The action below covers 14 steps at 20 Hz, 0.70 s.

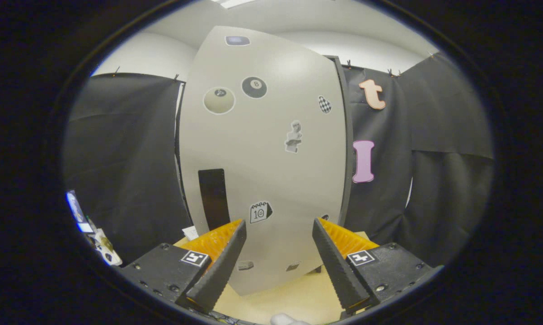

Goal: Open the shoe cabinet door, grab the shoes and put them into the shoe cabinet, then close the shoe cabinet door.

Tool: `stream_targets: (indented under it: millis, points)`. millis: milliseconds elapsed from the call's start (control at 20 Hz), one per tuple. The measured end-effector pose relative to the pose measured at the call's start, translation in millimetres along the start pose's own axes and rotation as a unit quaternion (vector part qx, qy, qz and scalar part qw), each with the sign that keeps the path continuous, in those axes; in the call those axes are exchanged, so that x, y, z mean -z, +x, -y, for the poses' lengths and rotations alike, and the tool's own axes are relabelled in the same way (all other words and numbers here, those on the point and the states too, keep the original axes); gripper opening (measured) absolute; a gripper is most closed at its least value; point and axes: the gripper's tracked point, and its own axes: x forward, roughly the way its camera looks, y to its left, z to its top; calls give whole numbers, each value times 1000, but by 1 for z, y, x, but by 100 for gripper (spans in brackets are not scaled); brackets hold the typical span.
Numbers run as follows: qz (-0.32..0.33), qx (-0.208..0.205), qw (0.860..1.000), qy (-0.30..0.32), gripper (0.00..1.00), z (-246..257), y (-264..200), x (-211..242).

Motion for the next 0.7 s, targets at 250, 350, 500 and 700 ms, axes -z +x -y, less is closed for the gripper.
stream_targets:
  millis: [250,350,500,700]
  points:
    - [-7,7,1000,6,97,3,-4,-1]
    - [-1,12,1000,5,97,4,-10,-4]
    - [1,23,1000,2,97,6,-28,-4]
    - [3,52,999,3,97,19,-51,0]
